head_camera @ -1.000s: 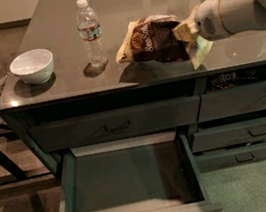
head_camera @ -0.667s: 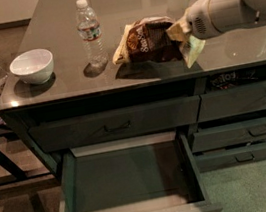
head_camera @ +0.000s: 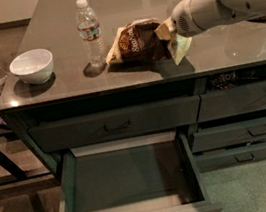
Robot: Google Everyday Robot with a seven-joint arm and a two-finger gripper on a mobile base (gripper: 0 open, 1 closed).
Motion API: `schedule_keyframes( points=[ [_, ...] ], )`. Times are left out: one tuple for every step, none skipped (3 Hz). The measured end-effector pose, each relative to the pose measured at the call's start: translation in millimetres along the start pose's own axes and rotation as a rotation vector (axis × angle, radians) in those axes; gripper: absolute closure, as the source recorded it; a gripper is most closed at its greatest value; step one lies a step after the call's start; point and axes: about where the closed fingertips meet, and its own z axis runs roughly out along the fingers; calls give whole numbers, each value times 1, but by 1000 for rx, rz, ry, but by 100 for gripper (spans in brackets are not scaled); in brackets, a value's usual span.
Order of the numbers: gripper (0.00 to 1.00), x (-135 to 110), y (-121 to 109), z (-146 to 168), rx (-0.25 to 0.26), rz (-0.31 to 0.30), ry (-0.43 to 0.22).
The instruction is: Pick brown chip bag from middle drawer and place on counter
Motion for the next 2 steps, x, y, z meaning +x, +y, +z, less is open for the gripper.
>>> schedule_keyframes(
  points=[
    [100, 9, -8, 17, 15, 20, 41],
    [100, 21, -15, 26, 43, 27, 75]
  ],
)
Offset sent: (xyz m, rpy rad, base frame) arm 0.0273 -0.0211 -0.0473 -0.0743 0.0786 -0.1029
